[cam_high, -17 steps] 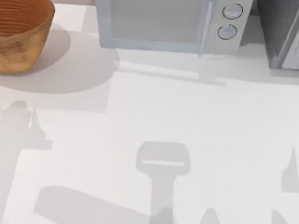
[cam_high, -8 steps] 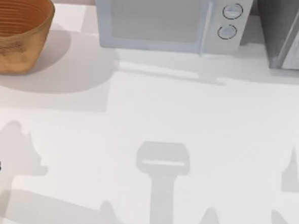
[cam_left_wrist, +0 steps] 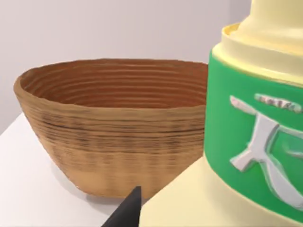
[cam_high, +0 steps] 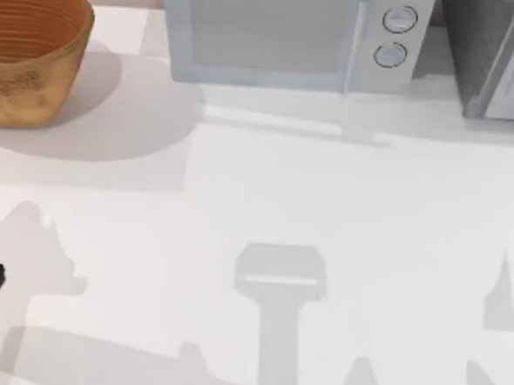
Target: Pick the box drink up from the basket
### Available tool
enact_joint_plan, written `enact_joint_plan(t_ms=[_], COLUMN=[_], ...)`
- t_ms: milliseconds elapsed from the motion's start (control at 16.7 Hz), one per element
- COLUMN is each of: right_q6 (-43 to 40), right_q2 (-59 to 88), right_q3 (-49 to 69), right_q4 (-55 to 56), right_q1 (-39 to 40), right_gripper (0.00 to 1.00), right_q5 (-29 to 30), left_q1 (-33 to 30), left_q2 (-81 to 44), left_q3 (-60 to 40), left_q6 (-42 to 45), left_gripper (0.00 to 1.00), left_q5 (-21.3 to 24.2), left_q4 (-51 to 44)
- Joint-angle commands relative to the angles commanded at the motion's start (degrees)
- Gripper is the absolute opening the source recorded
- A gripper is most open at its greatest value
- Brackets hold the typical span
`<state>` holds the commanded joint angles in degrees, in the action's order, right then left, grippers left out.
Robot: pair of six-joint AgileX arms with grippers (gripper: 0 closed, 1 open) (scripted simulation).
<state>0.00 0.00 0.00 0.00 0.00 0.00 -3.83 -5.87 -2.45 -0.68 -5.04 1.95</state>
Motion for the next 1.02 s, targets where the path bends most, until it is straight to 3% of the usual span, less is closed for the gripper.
enact_joint_plan(t_ms=[180,360,1020], right_q6=[0.00,0.00,0.00], right_q2=[0.00,0.00,0.00], right_q3=[0.00,0.00,0.00], right_q4=[0.00,0.00,0.00], right_q1=[0.00,0.00,0.00], right_gripper=[1.00,1.00,1.00], right_q5=[0.00,0.00,0.00], left_q1=[-6.61,-15.30,-51.29], left_q2=[-8.90,-20.88,-76.34], left_q3=[-5.07,-12.33,-43.07], left_q6=[-0.70,-1.24,-3.22], left_gripper=[0.00,0.00,0.00], left_q5=[-8.35,-19.56,-71.31], left_q4=[4.13,10.05,33.93])
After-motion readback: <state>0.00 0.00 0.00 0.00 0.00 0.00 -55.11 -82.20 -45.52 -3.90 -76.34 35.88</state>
